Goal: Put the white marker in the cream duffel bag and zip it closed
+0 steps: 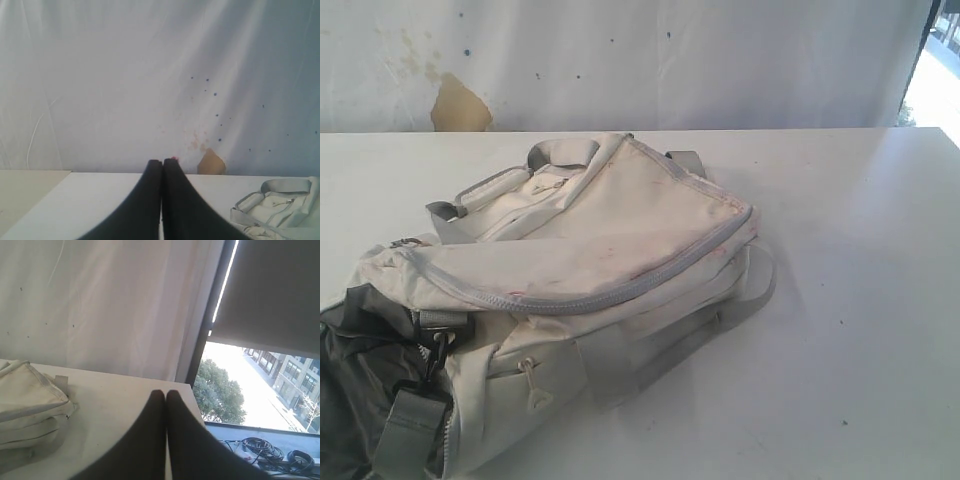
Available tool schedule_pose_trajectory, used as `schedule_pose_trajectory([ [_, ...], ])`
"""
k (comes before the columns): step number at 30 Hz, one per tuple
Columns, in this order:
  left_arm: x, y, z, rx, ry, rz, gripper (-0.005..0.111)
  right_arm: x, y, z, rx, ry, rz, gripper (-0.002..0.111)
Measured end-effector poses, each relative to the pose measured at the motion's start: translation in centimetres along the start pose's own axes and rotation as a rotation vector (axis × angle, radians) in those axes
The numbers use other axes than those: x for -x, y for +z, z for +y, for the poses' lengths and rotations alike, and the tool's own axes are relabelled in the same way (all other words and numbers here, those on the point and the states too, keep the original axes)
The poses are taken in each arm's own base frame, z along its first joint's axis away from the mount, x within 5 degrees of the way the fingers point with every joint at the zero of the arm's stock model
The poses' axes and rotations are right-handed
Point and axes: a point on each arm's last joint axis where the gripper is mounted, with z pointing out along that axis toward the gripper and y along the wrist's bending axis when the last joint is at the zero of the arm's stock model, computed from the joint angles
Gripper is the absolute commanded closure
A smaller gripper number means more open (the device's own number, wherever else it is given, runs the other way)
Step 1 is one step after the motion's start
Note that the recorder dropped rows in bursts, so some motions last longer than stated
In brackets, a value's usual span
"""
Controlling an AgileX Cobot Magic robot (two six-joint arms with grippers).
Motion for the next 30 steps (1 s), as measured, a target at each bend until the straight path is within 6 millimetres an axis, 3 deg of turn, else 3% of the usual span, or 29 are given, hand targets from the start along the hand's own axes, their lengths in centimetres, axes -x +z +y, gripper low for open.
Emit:
schedule_pose_trajectory([
  [7, -0.2, 0.7, -0.1, -0.001, 0.004, -0.007, 0.107, -1.1, 2.3, 0.4, 0.013, 0.018, 0.048, 0.108],
  [14, -1.8, 5.3, -1.1, -0.013, 0.011, -0.033, 0.107, -3.2, 6.8, 1.1, 0.018, 0.073, 0.049, 0.108],
  [23, -7.2, 12.5, -3.0, -0.052, 0.019, -0.1, 0.107, -8.2, 13.2, 2.6, 0.024, 0.066, 0.012, 0.108],
  [30, -12.7, 15.9, -4.3, -0.084, 0.019, -0.071, 0.107, -12.4, 16.5, 3.9, 0.02, 0.062, -0.094, 0.108],
])
